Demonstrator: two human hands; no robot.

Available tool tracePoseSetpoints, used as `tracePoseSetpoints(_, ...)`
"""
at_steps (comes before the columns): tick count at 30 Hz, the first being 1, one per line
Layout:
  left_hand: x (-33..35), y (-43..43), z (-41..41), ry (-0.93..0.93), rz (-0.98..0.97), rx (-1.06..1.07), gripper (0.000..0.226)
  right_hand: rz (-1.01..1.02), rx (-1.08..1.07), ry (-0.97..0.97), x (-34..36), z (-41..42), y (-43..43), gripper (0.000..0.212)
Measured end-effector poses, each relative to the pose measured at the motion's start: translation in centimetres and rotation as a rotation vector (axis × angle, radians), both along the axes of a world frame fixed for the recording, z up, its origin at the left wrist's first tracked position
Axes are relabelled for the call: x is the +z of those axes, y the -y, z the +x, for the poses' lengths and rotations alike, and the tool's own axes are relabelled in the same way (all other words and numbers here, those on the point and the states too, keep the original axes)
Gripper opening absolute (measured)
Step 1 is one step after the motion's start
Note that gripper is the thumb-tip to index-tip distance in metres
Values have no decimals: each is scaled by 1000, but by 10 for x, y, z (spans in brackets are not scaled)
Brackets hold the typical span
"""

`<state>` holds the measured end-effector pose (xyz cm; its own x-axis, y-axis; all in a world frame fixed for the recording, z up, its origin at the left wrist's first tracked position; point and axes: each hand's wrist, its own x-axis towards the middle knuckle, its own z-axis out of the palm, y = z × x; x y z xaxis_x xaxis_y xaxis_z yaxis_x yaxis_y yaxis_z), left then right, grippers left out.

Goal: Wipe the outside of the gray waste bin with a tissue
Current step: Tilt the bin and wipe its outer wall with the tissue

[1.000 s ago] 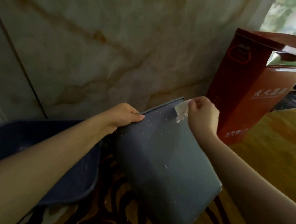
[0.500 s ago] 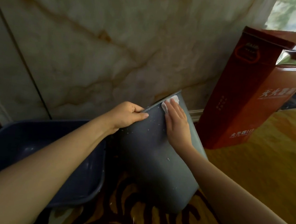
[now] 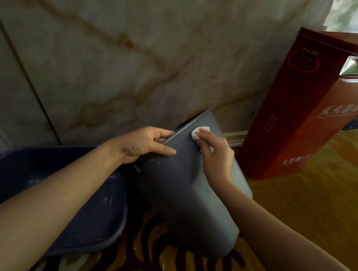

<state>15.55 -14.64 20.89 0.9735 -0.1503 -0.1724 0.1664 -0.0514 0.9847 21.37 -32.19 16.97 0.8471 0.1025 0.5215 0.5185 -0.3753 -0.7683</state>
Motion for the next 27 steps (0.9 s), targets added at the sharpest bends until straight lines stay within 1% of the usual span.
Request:
tracePoseSetpoints(1,0,0,0,7,-4,-17,41,93,-19,-73,6,-1,-4,17)
tracePoseSetpoints(2,-1,0,0,16,-5,-34,42,137,-4,-56,12,-4,-8,17)
tracePoseSetpoints(3,-1,0,0,25,1,-45,42,122,42,44,16,-9,-13,17)
tracePoseSetpoints(5,-1,2,0,52,42,-41,37,26,190,271,18,-23,-21,18)
tracePoseSetpoints(6,0,3,0,67,65,-36,34,-17,233,336,17,-28,-22,19)
tracePoseSetpoints(8,0,5,1,70,62,-42,34,-65,212,386,17,-24,-19,19)
tracePoseSetpoints(9,1,5,1,56,38,-56,39,-71,154,379,18,-16,-16,19)
tracePoseSetpoints(11,1,5,1,20,-3,-86,48,-67,36,289,20,-2,-7,18)
tracePoseSetpoints(13,1,5,1,9,-15,-91,50,-55,-8,216,21,6,-1,18)
tracePoseSetpoints(16,0,4,2,15,-29,-92,45,-94,31,273,15,-3,-3,17)
tracePoseSetpoints(19,-1,2,0,41,-24,-100,37,-120,166,365,3,-25,-8,17)
tracePoseSetpoints(21,-1,1,-1,48,-34,-110,35,-123,230,388,-3,-33,-10,16)
tracePoseSetpoints(23,-2,1,0,46,-32,-108,36,-136,228,399,-2,-27,-8,16)
tracePoseSetpoints(25,-2,2,0,25,-51,-94,40,-111,122,339,2,-9,-6,13)
tracePoseSetpoints(27,-2,2,0,4,-56,-87,44,-67,-39,169,8,14,-4,11)
